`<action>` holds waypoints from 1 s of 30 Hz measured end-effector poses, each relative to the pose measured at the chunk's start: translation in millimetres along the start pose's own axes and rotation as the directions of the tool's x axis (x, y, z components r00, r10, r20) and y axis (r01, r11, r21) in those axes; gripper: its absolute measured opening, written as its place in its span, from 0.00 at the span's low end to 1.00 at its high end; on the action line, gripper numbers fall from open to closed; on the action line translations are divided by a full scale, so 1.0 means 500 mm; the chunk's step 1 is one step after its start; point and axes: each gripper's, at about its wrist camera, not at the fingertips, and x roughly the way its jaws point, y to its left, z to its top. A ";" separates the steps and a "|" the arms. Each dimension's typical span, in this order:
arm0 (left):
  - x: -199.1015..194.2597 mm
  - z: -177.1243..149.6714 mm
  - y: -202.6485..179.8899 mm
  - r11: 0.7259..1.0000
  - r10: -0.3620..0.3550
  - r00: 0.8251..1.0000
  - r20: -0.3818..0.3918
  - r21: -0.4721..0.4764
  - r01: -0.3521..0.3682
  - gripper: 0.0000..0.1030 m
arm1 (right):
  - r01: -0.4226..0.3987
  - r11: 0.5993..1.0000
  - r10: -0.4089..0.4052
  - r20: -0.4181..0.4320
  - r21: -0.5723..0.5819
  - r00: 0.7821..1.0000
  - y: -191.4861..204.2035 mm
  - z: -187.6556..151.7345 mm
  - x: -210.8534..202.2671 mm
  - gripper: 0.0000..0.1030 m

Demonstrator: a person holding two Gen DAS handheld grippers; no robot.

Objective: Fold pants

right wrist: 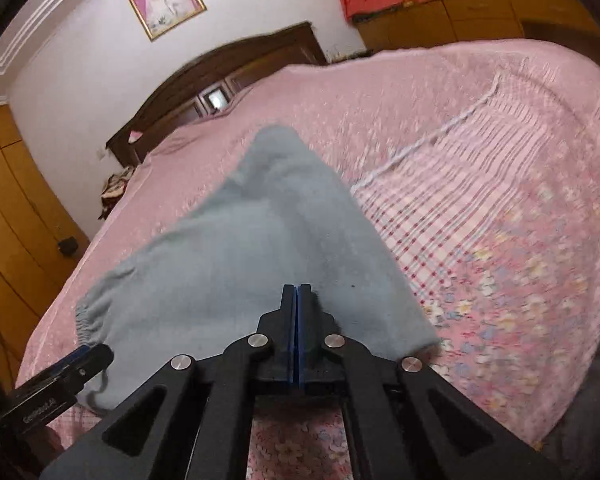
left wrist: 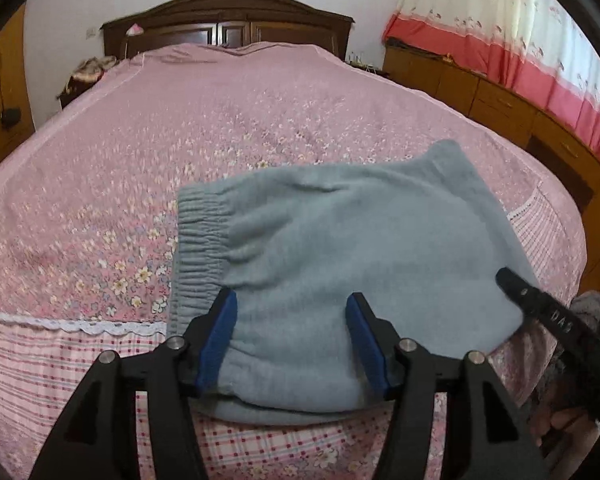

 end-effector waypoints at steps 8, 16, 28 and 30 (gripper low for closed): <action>-0.010 -0.016 -0.004 1.000 0.015 0.999 0.031 0.018 -0.016 0.63 | 0.100 0.993 -0.097 0.041 -0.064 0.994 0.029 -0.021 -0.005 0.06; -0.004 -0.014 -0.018 1.000 0.002 0.999 0.051 0.026 -0.004 0.72 | 0.028 0.998 -0.029 -0.008 -0.064 1.000 0.065 -0.013 -0.071 0.15; -0.055 -0.009 0.010 0.995 -0.084 0.992 0.094 -0.044 0.088 0.72 | -0.024 0.991 0.021 -0.030 -0.129 0.999 0.144 -0.016 -0.120 0.18; -0.071 -0.007 0.009 0.995 -0.088 0.989 0.122 -0.037 0.093 0.72 | -0.039 0.992 0.034 -0.036 -0.124 0.999 0.146 0.004 -0.128 0.18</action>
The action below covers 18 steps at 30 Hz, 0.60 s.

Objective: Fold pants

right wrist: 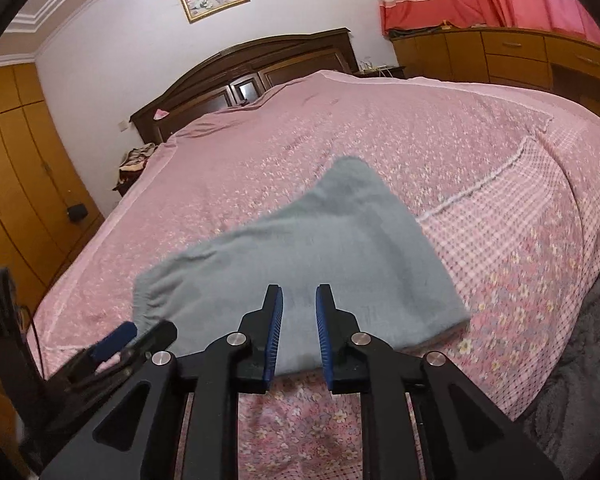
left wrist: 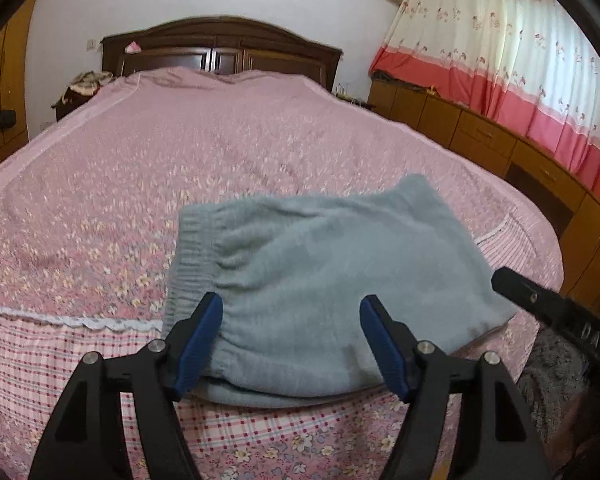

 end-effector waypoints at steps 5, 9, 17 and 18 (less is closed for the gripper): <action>-0.031 0.012 0.007 1.000 -0.023 0.998 0.050 -0.016 0.024 0.72 | -0.076 0.993 0.063 -0.142 -0.085 0.988 -0.015 0.117 -0.002 0.44; -0.041 0.021 0.024 0.998 -0.032 0.998 0.054 -0.050 0.035 0.72 | -0.238 0.967 0.191 -0.370 -0.086 0.909 -0.073 0.220 0.068 0.48; -0.068 0.032 0.078 0.993 -0.008 0.997 0.082 -0.114 0.017 0.72 | -0.499 0.866 0.395 -0.626 0.011 0.672 -0.196 0.291 0.205 0.56; -0.065 0.031 0.085 0.992 -0.009 0.997 0.078 -0.126 0.019 0.72 | -0.500 0.866 0.404 -0.629 0.028 0.664 -0.207 0.288 0.217 0.56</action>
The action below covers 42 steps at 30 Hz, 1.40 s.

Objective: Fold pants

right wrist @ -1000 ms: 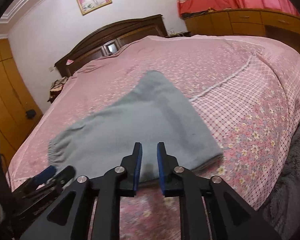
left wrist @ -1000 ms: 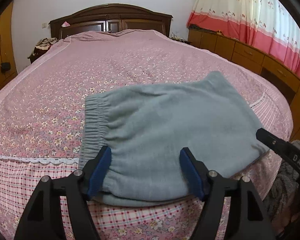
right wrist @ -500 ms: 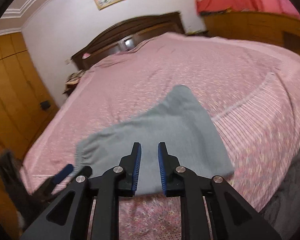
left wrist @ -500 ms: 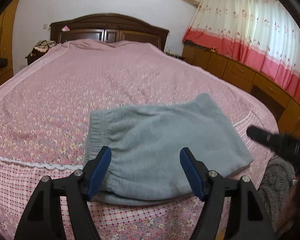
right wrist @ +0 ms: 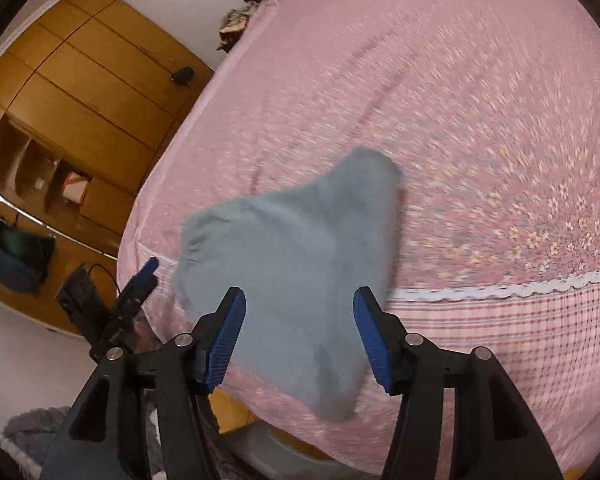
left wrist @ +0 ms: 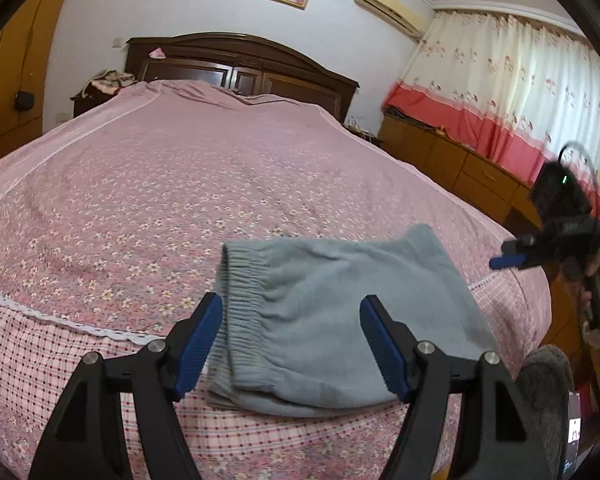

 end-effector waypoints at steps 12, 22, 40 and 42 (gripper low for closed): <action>0.049 -0.010 -0.004 0.999 0.039 0.997 -0.066 0.016 -0.038 0.72 | -0.123 0.992 0.124 -0.041 0.023 0.991 -0.130 -0.042 0.098 0.60; 0.072 -0.023 -0.020 0.998 0.049 0.995 -0.091 0.040 -0.046 0.72 | -0.094 0.996 0.093 -0.057 -0.006 0.994 -0.106 -0.040 0.118 0.60; 0.085 -0.028 -0.018 0.998 0.054 0.993 -0.110 0.046 -0.050 0.72 | -0.189 0.982 0.190 -0.086 0.018 0.978 -0.193 0.009 0.072 0.60; 0.089 -0.031 -0.021 0.997 0.061 0.992 -0.114 0.052 -0.055 0.72 | -0.200 0.980 0.201 -0.093 0.015 0.975 -0.198 0.016 0.070 0.60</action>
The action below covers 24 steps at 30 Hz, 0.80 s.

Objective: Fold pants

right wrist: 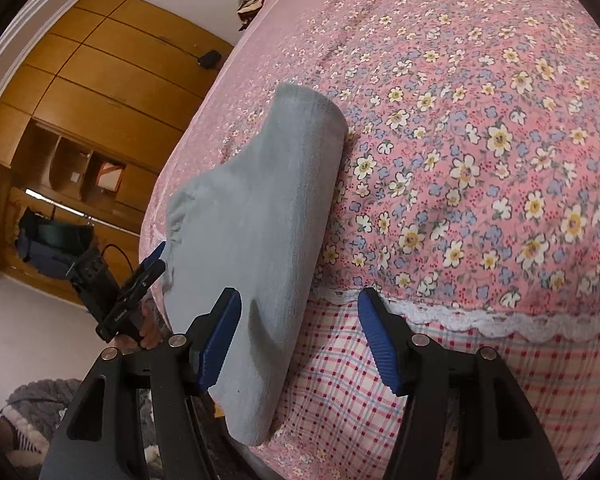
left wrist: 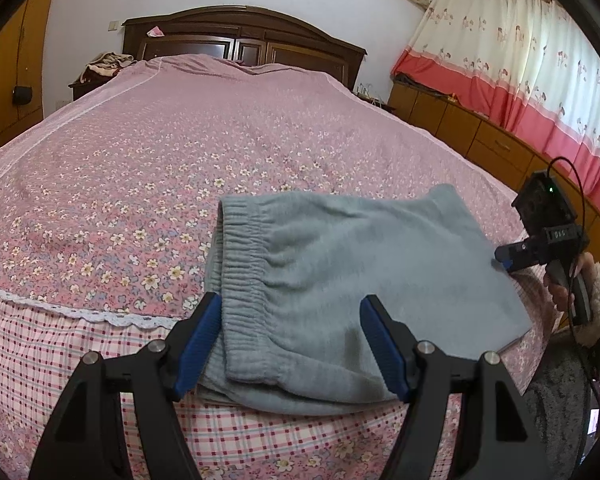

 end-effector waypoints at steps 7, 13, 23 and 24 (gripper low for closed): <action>0.009 0.002 -0.007 1.000 -0.004 1.000 -0.003 -0.012 0.004 0.72 | -0.095 0.995 0.095 0.014 0.017 0.995 -0.032 0.024 -0.012 0.59; 0.007 0.006 0.002 1.000 -0.007 1.000 -0.001 -0.015 0.006 0.72 | -0.102 0.994 0.102 -0.007 0.047 0.995 -0.060 0.046 -0.025 0.43; 0.000 0.010 0.024 0.999 -0.013 1.000 0.007 -0.038 0.013 0.72 | -0.112 0.994 0.113 -0.039 0.008 0.993 -0.065 0.025 -0.026 0.16; -0.001 0.010 0.027 0.999 -0.008 1.000 0.010 -0.039 0.008 0.72 | -0.075 0.997 0.075 -0.032 -0.022 0.997 -0.058 0.023 -0.028 0.12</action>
